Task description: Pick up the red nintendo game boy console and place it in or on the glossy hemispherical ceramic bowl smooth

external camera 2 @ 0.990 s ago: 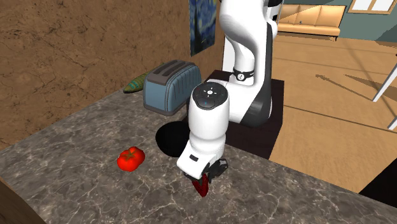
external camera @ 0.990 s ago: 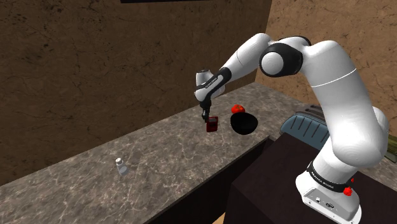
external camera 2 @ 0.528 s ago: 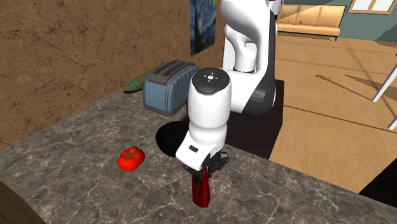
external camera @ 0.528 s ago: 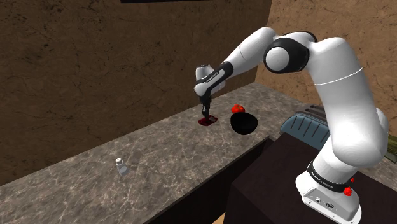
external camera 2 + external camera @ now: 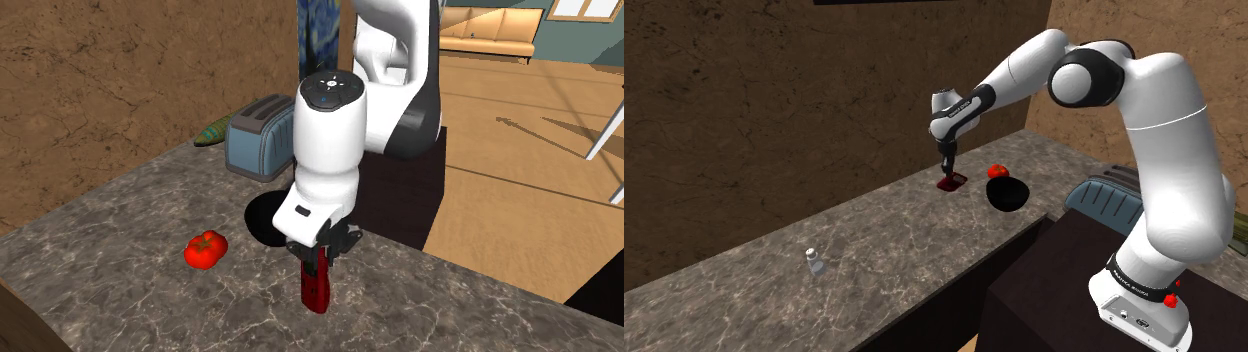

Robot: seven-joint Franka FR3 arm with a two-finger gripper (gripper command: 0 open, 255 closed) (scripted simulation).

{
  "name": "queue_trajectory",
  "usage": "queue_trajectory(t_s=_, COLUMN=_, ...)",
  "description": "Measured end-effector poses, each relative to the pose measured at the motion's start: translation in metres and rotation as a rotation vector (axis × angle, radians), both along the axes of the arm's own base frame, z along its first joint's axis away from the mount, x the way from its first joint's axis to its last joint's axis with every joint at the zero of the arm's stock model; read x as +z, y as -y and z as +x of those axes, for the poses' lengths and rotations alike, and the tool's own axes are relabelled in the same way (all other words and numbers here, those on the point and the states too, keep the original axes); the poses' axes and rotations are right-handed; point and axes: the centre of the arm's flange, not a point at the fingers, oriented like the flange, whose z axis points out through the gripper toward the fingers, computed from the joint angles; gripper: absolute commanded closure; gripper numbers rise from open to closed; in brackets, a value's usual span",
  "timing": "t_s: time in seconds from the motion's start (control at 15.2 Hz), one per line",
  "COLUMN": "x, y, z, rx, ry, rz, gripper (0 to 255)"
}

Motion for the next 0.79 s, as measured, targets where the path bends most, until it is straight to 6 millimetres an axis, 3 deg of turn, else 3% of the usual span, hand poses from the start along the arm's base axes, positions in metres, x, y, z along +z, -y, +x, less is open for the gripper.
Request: queue_trajectory(t_s=0.79, x=0.063, y=-0.002, z=0.001, rx=0.0, ry=0.0, rz=0.0, gripper=255)
